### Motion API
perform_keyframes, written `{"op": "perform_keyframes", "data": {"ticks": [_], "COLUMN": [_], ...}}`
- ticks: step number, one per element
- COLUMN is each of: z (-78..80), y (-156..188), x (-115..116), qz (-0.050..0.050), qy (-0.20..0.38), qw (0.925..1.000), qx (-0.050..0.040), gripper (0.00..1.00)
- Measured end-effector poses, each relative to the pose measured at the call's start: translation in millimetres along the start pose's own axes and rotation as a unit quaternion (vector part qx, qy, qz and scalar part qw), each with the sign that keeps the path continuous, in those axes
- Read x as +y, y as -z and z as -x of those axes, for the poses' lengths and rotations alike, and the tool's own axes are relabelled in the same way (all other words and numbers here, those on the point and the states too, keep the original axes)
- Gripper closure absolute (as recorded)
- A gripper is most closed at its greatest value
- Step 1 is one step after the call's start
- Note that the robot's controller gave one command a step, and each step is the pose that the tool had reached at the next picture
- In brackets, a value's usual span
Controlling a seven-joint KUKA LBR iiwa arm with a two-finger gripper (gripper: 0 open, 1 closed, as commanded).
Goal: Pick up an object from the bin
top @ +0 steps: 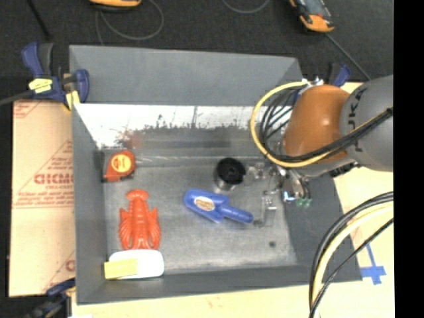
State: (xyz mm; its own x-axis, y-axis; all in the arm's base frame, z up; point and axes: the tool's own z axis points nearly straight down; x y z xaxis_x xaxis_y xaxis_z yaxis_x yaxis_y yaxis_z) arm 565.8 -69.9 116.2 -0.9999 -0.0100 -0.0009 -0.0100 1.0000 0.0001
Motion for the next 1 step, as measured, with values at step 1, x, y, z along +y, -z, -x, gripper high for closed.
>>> {"op": "perform_keyframes", "data": {"ticks": [1], "z": [-6.3], "y": [-23.6], "x": [13.5], "qz": [0.0], "qy": [-0.011], "qw": [0.9999], "qx": [-0.0027], "gripper": [0.0]}}
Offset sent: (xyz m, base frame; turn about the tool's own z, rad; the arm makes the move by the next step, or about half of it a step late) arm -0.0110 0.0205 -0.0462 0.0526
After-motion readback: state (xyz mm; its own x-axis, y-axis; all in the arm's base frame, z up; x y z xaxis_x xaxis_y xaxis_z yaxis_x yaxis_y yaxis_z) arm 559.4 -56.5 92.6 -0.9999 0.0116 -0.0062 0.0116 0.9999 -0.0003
